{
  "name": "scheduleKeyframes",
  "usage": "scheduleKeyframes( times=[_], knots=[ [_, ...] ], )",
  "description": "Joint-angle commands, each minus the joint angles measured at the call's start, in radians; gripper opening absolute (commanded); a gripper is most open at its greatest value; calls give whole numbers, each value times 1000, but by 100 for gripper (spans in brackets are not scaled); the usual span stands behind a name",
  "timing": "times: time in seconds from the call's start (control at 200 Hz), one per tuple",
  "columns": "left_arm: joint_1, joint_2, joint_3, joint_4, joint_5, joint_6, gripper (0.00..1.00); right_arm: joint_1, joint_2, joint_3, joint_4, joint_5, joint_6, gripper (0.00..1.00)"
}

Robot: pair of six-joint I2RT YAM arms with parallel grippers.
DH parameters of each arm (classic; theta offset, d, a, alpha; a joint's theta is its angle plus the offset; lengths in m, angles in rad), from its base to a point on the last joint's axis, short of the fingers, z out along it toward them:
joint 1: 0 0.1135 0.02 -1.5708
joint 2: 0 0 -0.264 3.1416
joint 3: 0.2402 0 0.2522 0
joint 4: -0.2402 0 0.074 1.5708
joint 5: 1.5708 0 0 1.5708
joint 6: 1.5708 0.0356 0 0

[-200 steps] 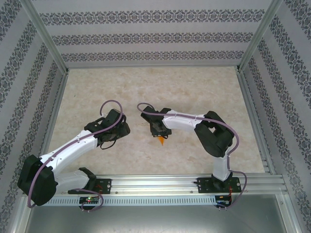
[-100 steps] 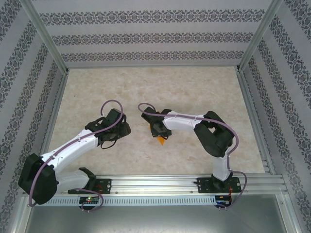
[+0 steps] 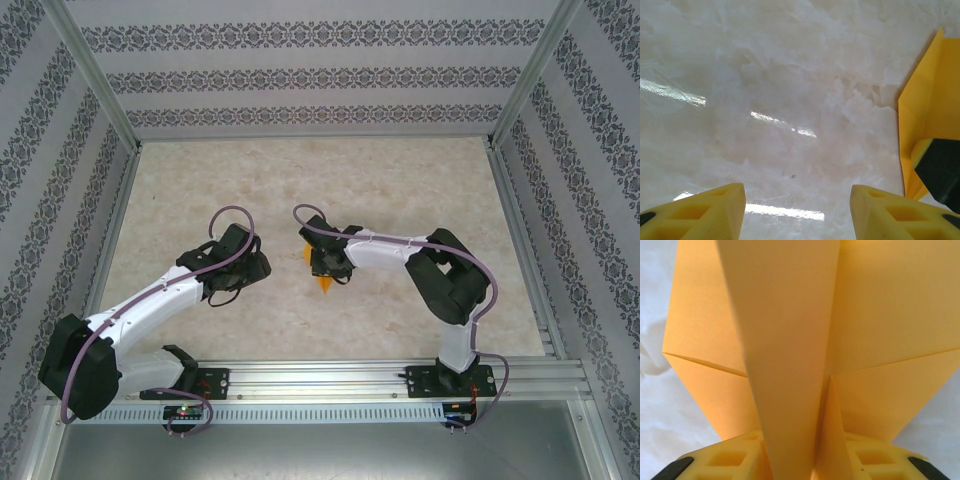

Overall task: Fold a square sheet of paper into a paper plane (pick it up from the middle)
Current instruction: Place the paper plane at the center of the table.

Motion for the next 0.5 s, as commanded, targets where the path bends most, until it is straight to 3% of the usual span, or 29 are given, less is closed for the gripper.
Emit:
scheduleKeyframes(
  times=[0.0, 0.125, 0.205, 0.41, 0.495],
  knots=[
    [12, -4, 16, 28, -11, 32, 59, 14, 84, -15, -49, -29, -6, 41],
    [13, -22, 20, 17, -48, 54, 59, 11, -18, 60, -144, 33, -68, 48],
    [13, -34, 29, 3, -82, 73, 61, 9, -88, 99, -186, 63, -108, 60],
    [13, -78, 35, -5, -165, 115, 67, 9, -296, 123, -222, 116, -171, 76],
    [14, -89, 41, -17, -211, 130, 75, 3, -396, 98, -243, 231, -178, 82]
  ],
)
